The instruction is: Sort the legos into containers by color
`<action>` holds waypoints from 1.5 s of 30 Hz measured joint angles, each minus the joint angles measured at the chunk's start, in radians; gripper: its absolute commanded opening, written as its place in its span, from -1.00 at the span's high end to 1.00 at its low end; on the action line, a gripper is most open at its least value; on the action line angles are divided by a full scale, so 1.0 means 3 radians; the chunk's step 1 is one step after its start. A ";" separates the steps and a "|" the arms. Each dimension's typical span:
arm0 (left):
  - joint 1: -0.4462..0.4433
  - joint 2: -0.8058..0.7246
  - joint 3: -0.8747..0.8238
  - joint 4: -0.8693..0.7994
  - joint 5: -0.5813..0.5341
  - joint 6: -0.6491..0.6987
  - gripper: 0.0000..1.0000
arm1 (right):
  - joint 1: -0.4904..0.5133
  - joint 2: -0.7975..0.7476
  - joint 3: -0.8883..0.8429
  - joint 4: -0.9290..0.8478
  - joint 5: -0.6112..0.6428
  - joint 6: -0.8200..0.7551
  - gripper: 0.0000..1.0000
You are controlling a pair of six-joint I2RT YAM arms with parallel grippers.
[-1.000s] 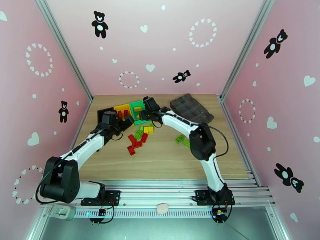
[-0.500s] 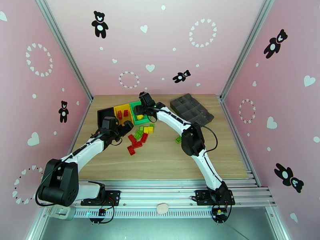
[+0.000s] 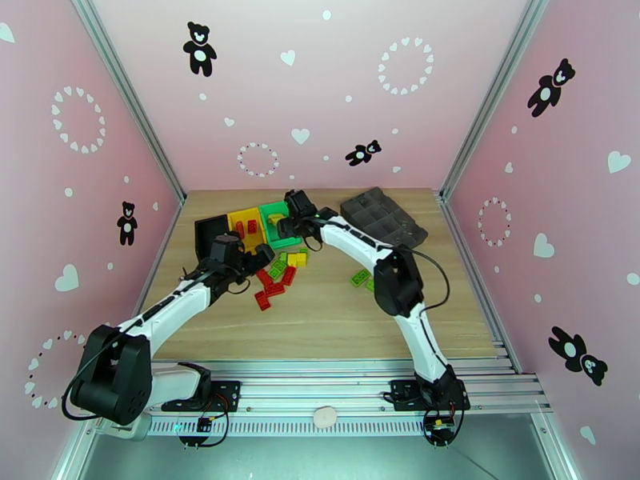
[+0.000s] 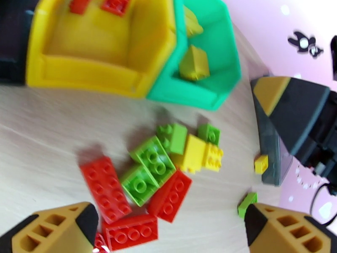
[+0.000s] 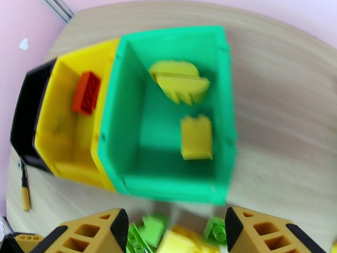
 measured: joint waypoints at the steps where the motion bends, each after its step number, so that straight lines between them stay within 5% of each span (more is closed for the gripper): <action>1: -0.0052 0.0001 0.0000 -0.0011 -0.0020 0.0000 -0.95 | -0.0001 -0.0094 -0.0102 0.0010 0.0018 -0.0018 -0.25; 8: -0.0261 0.0022 0.0000 0.0006 -0.0130 -0.0033 -0.89 | -0.0060 -0.0684 -0.0802 0.0168 0.0116 -0.0069 -0.14; 16: -0.0277 -0.0006 -0.0228 0.0074 -0.0254 -0.0067 -0.89 | -0.0079 -0.0738 -0.1255 0.0264 0.0011 0.0003 -0.08; 45: -0.0187 -0.0445 -0.0467 -0.0085 -0.0381 -0.0065 -0.93 | 0.0008 -0.0088 -0.1082 0.0454 -0.0193 0.0214 -0.10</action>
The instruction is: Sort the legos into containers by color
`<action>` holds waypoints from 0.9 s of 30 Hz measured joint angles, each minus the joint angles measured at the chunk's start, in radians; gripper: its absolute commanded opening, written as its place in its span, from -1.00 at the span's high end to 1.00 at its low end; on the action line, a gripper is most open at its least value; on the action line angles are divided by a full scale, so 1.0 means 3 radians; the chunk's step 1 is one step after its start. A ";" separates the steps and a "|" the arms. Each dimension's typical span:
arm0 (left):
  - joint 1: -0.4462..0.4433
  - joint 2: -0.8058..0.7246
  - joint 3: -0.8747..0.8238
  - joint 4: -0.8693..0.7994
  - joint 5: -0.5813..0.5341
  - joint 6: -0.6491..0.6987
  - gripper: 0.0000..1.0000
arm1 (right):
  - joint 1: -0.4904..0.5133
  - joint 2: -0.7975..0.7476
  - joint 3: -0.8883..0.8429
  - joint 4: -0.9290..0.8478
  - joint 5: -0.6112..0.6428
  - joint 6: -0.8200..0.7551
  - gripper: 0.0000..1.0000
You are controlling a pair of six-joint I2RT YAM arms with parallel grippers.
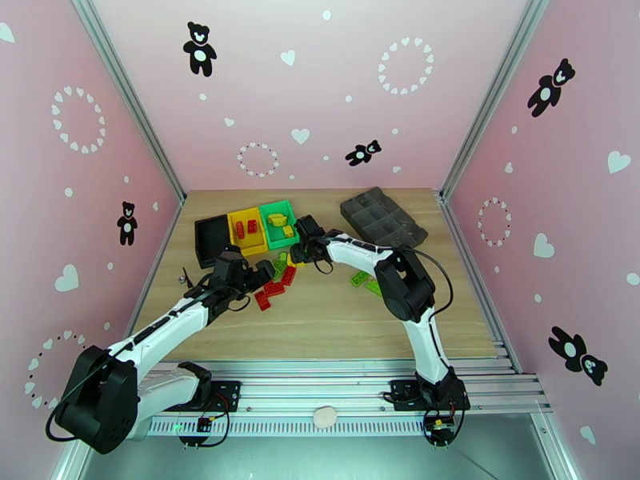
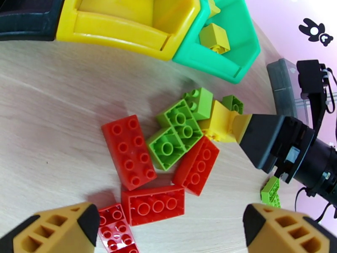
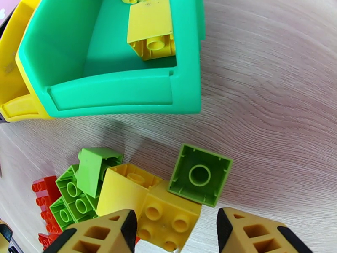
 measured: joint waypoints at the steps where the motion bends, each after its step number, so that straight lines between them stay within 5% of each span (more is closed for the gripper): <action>1: 0.0000 0.0000 -0.0001 0.0000 0.0000 0.0000 -0.92 | 0.0005 0.0003 0.0000 0.0001 -0.0004 0.0001 -0.09; 27: 0.0003 0.0028 -0.0001 0.0014 0.0004 0.0000 -0.93 | 0.0023 0.0028 -0.0047 0.0112 0.0128 -0.0005 -0.03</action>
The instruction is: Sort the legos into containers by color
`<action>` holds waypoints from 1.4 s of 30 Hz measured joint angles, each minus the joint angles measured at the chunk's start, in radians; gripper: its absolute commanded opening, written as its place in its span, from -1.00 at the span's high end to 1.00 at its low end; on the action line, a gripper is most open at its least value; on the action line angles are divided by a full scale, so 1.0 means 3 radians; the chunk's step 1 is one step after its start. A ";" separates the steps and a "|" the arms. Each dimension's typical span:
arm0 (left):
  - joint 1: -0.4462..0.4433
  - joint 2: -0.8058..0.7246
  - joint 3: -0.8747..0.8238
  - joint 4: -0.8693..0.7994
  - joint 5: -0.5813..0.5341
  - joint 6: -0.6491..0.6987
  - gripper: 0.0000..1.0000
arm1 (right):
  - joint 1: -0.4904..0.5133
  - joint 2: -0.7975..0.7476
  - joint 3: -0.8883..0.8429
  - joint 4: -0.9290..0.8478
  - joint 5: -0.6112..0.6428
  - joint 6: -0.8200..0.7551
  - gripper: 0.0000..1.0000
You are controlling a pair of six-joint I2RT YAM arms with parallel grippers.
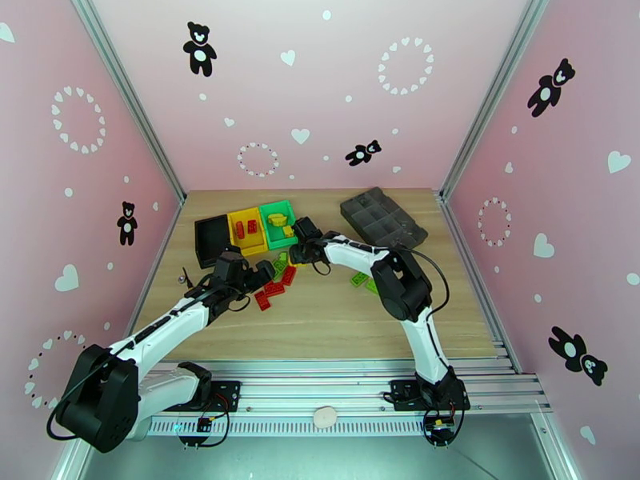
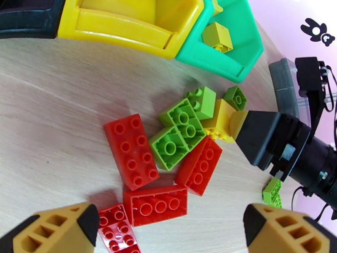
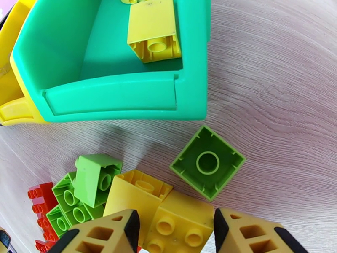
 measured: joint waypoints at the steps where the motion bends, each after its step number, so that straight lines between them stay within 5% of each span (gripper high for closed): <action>1: 0.0000 0.0008 0.0000 0.0000 0.0000 0.0000 -0.93 | -0.0001 -0.0017 -0.0028 0.0008 0.0004 -0.0003 -0.03; 21: 0.0000 0.0081 0.0001 0.0001 0.0025 0.0001 -0.92 | -0.0187 -0.0501 -0.0699 0.0064 0.0032 -0.0023 -0.07; 42: 0.0001 0.0095 0.0013 -0.0005 0.0034 0.0003 -0.97 | -0.0228 -0.0432 -0.0562 0.0045 -0.0031 -0.0107 0.01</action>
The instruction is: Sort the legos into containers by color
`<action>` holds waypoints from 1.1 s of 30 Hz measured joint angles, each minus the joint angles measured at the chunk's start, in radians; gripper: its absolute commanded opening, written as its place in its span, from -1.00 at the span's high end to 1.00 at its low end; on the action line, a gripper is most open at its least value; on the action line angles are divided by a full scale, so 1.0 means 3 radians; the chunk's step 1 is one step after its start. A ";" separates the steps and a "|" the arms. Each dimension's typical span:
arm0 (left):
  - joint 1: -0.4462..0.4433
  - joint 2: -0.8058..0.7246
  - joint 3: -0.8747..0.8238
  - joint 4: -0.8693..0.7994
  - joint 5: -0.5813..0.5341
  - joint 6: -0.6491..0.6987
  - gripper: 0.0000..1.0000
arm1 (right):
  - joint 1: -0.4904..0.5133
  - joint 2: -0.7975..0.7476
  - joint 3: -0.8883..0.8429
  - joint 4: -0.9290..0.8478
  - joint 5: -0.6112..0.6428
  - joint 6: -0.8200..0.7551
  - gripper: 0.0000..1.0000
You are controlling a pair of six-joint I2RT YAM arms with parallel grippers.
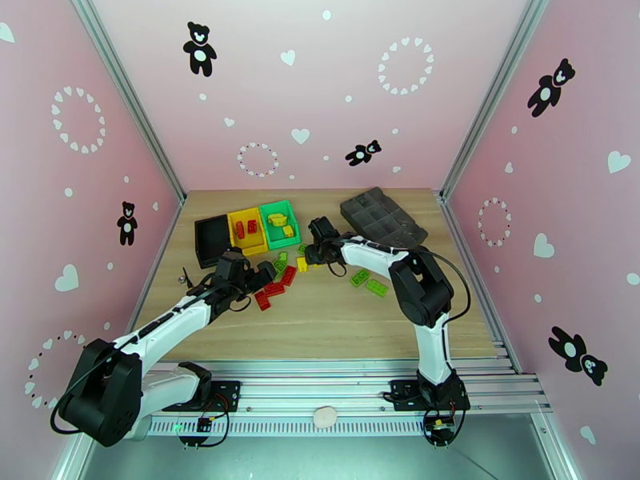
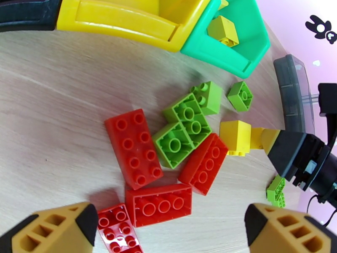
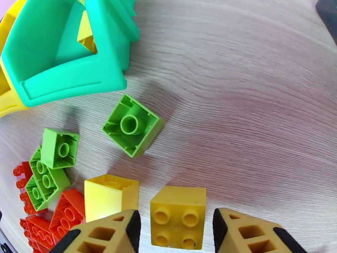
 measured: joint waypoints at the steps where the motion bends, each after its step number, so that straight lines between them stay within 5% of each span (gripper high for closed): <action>1: 0.0001 0.0000 0.0000 0.0000 -0.0001 0.0001 -0.97 | -0.0001 0.0017 0.0013 -0.0005 0.0001 -0.0001 0.01; 21: 0.0276 0.0024 0.0387 -0.0136 0.0042 0.0146 -0.97 | 0.0000 0.0065 0.0066 -0.0086 0.0067 -0.0089 0.40; 33: 0.0465 0.0662 0.1021 -0.0099 0.0385 0.0225 -0.96 | 0.0017 -0.0023 0.0505 -0.0079 -0.0278 -0.0055 0.47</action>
